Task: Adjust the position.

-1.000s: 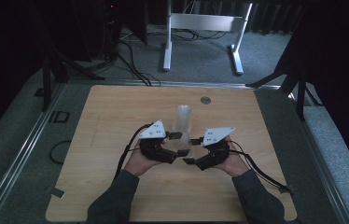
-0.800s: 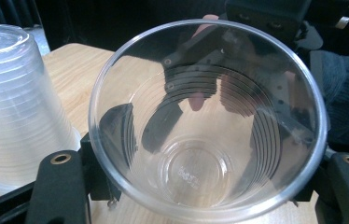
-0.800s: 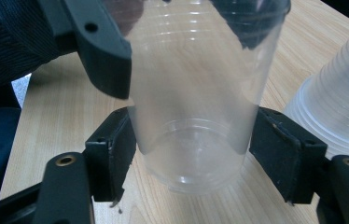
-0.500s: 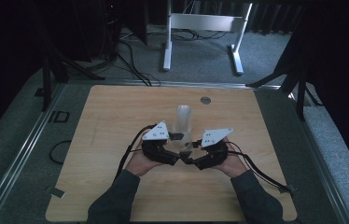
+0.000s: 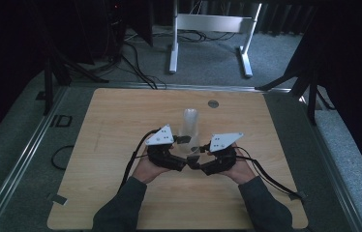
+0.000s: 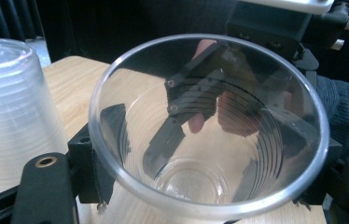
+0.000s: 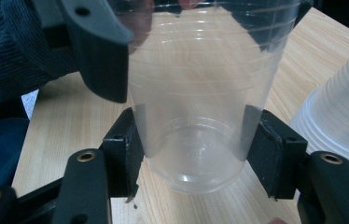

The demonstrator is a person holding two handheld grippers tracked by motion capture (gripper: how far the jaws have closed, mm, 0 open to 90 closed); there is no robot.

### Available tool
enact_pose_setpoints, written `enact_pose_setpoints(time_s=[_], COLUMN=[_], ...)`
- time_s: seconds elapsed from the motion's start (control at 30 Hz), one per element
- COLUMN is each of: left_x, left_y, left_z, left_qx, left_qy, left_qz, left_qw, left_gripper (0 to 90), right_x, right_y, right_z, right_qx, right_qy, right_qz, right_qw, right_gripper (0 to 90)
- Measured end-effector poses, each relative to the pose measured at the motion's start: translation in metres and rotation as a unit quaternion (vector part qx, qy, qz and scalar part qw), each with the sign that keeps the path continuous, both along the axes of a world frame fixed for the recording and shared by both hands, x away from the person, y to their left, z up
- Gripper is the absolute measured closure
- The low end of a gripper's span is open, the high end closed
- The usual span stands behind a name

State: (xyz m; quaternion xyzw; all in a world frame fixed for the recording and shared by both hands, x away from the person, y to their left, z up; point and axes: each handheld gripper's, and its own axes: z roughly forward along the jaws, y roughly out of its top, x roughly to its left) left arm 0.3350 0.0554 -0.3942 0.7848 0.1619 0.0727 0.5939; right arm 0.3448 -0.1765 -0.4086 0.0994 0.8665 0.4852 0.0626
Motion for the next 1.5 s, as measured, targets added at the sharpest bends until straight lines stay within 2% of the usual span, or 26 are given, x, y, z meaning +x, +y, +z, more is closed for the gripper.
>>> enact_pose_setpoints(time_s=[0.33,0.57,1.0,1.07,1.5], left_x=[-0.001,-0.002,-0.003,-0.003,-0.002], left_y=[0.007,0.01,0.016,0.017,0.015], left_z=[0.001,0.002,0.003,0.003,0.003], left_qx=[-0.022,-0.029,-0.045,-0.053,-0.07], left_qy=[-0.001,-0.004,-0.013,-0.012,-0.005], left_qz=[0.009,0.014,0.025,0.025,0.018], left_qw=[0.9997,0.9995,0.9986,0.9982,0.9974], left_gripper=[24.0,23.4,21.7,21.6,22.8], right_x=[0.001,0.001,0.002,0.002,0.0], right_y=[0.0,-0.001,-0.001,0.0,0.003], right_z=[0.0,0.001,0.0,0.0,-0.004], right_qx=[0.023,0.034,0.054,0.059,0.071], right_qy=[0.001,-0.001,0.012,0.014,0.016], right_qz=[-0.008,-0.014,-0.018,-0.019,-0.016], right_qw=[0.9997,0.9993,0.9983,0.998,0.9972], right_gripper=[41.2,41.2,41.1,41.1,41.2])
